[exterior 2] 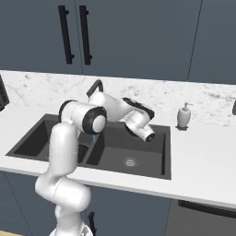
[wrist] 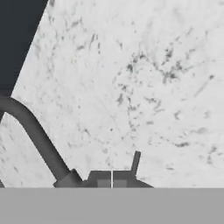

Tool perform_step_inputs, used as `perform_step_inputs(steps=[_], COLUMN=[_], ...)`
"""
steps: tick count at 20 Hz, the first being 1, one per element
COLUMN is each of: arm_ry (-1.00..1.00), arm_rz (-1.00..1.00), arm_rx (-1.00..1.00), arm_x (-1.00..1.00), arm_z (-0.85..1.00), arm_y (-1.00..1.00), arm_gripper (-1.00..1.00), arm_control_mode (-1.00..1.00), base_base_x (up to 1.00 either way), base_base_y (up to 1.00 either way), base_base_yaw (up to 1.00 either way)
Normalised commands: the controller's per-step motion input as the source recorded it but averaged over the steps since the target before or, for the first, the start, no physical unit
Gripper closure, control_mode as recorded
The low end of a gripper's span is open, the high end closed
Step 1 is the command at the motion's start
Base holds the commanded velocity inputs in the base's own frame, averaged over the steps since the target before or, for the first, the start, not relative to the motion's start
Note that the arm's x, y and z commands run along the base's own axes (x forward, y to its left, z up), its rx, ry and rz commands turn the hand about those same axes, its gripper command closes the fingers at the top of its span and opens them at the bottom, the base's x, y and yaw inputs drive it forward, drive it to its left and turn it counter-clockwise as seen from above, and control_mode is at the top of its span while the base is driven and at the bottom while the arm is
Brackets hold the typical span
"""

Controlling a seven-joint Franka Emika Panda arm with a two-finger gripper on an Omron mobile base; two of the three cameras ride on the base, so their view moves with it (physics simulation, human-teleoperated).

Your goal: Pick the pan and sponge and place them into the sink. Then turn on the water.

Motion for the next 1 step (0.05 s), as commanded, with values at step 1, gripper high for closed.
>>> perform_step_inputs(steps=[1], arm_ry=[-0.15], arm_rz=[0.00], arm_rx=[0.15], arm_x=[-1.00], arm_z=[0.38], arm_y=[-0.21], arm_gripper=[1.00], arm_control_mode=[-1.00], base_base_x=[0.00], base_base_y=[0.00], base_base_yaw=[0.00])
